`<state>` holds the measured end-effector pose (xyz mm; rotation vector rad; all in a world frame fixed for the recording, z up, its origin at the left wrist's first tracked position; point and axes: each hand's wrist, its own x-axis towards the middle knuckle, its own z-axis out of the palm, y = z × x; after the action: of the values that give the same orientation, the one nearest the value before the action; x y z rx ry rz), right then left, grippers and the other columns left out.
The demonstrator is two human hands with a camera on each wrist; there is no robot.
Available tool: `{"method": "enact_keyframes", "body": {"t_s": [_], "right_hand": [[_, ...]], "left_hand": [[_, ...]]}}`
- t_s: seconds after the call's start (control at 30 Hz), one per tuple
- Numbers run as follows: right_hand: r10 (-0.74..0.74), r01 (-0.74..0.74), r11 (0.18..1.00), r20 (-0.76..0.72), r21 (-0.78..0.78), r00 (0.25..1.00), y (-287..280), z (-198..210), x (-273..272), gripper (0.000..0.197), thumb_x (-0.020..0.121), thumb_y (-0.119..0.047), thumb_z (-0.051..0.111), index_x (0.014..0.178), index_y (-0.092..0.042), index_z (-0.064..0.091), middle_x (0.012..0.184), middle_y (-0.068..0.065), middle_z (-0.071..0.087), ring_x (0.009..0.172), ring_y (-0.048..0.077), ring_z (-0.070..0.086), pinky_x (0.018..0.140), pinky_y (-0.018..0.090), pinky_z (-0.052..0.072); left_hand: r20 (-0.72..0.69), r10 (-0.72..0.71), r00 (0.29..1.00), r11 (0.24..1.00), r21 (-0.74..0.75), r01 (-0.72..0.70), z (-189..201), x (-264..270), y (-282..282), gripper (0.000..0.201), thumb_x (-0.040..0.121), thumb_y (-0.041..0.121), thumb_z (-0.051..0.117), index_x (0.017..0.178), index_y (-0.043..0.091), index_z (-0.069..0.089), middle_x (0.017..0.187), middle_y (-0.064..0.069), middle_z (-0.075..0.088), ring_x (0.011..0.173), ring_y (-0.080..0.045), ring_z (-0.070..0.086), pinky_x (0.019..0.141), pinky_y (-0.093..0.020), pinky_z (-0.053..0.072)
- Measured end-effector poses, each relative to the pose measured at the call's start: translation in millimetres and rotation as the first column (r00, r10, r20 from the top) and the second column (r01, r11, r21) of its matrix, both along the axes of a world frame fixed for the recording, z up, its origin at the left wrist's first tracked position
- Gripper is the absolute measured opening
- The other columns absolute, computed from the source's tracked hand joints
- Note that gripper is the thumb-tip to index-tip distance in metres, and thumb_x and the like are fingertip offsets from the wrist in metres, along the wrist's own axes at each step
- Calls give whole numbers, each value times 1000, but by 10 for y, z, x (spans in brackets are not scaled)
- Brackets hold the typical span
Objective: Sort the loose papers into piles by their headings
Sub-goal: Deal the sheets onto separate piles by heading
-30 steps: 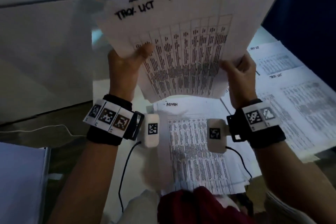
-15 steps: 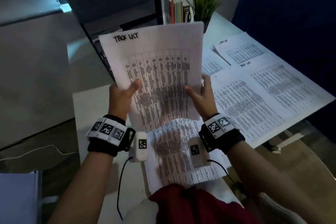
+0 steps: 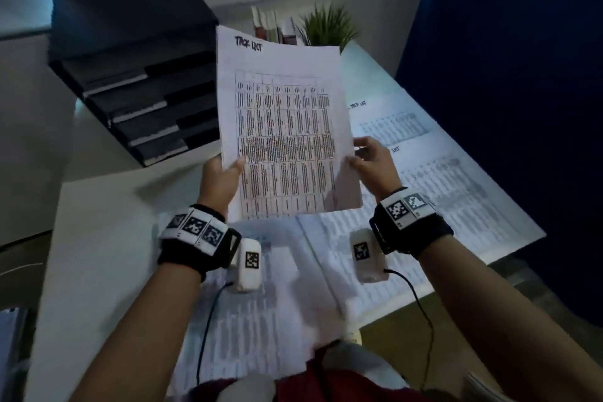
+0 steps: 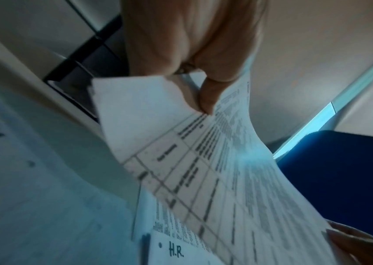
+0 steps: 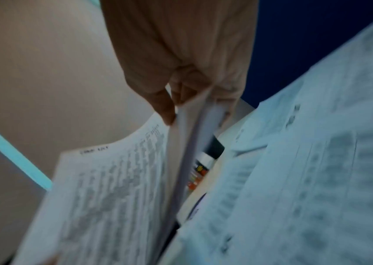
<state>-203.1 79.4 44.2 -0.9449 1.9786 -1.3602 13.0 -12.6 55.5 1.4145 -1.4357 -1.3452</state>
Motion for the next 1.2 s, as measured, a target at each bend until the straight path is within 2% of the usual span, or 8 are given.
{"method": "enact_keyframes", "body": {"t_s": [0.1, 0.27, 0.47, 0.57, 0.87, 0.97, 1.07, 1.2], "right_hand": [[159, -134, 970, -114, 201, 981, 14, -136, -630, 22, 82, 3, 58, 102, -5, 61, 83, 10, 63, 63, 10, 59, 60, 18, 44], [424, -155, 794, -353, 588, 834, -79, -317, -1480, 33, 77, -5, 69, 109, -9, 62, 106, 10, 67, 102, 25, 60, 89, 30, 45], [780, -122, 510, -399, 851, 482, -269, -547, -1931, 92, 71, -34, 78, 144, -25, 23, 149, 0, 29, 137, 26, 24, 107, 51, 25], [831, -137, 459, -370, 878, 416, -372, -628, -2039, 99, 63, -40, 81, 142, -25, 23, 148, 0, 25, 139, 27, 18, 108, 57, 18], [885, -164, 414, -354, 895, 304, -497, -597, -2081, 97, 54, -44, 84, 129, -14, 31, 133, 5, 46, 126, 31, 38, 107, 51, 20], [889, -178, 414, -354, 893, 291, -479, -516, -2049, 70, 64, -35, 80, 121, -17, 43, 114, 3, 61, 119, 28, 44, 104, 47, 21], [836, -228, 533, -464, 815, 293, -412, -417, -2052, 11, 82, -12, 56, 83, -23, 56, 91, 2, 61, 111, 23, 49, 101, 43, 20], [818, -255, 560, -475, 788, 326, -268, -173, -2164, 30, 85, -7, 49, 61, -22, 39, 85, -2, 57, 105, 21, 51, 102, 46, 18]], "left_hand": [[59, 86, 995, 991, -103, -80, 47, -438, -33, 24, 94, 13, 48, 113, 3, 59, 105, -5, 60, 97, -18, 55, 85, -27, 43], [80, 185, 979, 973, -157, -171, 141, -1085, -83, 32, 97, 13, 41, 126, 0, 48, 124, -10, 54, 113, -24, 51, 88, -21, 36], [54, 199, 979, 951, -251, -180, 255, -1665, -114, 33, 97, 8, 40, 128, 6, 49, 111, 5, 51, 101, -8, 46, 81, -10, 34], [48, 200, 979, 943, -279, -179, 293, -1847, -166, 31, 96, 6, 40, 126, 5, 51, 106, 6, 50, 98, -8, 50, 79, -8, 36], [6, 355, 935, 908, -241, -344, 242, -2099, -359, 35, 98, 9, 39, 132, 1, 41, 119, -5, 49, 107, -12, 45, 79, -7, 31], [1, 392, 920, 892, -243, -380, 243, -2069, -433, 37, 98, 10, 38, 135, 3, 38, 114, 1, 43, 104, -7, 39, 75, -4, 27], [-2, 395, 919, 898, -210, -386, 232, -2081, -461, 38, 98, 11, 39, 136, 4, 36, 118, 2, 43, 109, -8, 41, 82, -7, 28], [12, 339, 941, 934, -123, -335, 50, -2240, -417, 34, 97, 6, 40, 130, 0, 42, 123, -10, 51, 109, -17, 48, 83, -16, 35]]}}
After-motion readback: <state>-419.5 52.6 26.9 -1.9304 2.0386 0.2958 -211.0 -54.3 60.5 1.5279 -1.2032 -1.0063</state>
